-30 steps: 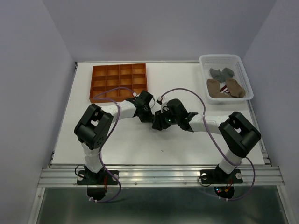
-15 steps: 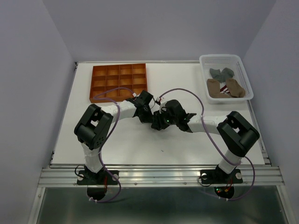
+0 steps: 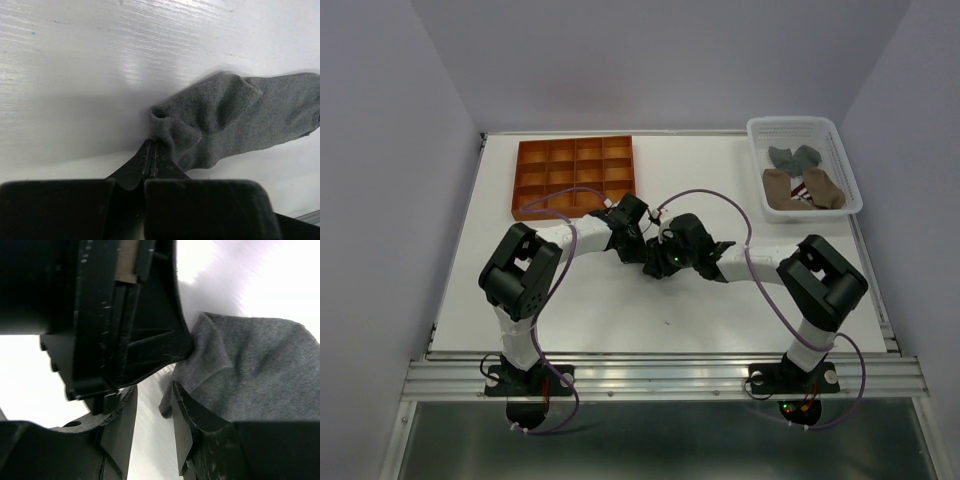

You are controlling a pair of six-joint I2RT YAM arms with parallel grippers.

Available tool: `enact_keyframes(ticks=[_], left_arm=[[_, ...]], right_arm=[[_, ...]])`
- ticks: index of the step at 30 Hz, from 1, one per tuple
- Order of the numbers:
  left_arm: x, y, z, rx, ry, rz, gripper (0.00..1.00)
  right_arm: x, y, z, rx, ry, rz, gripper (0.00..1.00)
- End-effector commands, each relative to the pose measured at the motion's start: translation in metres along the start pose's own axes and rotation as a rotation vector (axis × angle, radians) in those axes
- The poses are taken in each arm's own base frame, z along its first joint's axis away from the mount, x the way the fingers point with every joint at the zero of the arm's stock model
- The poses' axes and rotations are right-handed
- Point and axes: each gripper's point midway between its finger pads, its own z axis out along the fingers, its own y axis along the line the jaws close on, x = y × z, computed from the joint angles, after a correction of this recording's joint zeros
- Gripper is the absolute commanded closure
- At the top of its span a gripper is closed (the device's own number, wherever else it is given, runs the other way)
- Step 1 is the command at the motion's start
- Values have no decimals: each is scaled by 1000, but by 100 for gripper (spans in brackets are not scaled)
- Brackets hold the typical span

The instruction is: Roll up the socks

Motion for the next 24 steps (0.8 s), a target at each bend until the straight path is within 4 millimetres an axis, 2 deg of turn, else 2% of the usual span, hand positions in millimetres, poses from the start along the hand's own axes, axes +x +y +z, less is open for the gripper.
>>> enact_keyframes(ticks=[1,5,14,19,22,24], left_arm=[[-13,-18,-22,42,-44,4,100],[-13,-18,-23,41,-43,4,100],[-11,-22,-28,51,-22,-4,100],[-19,-16,-38,51,-51,-39,70],[-30,-11,-49,60,-87,-59,63],[-38,-7,-57,62,-113,-72,62]], right_arm=[[-18,-5,7,47,-37,-47,61],[-9,-9,9,75,-8,-50,61],[6,-33,5,197,42,-112,61],[10,-43,3,297,68,-188,61],[6,-49,0,335,60,-204,64],[7,-50,0,350,63,-216,71]])
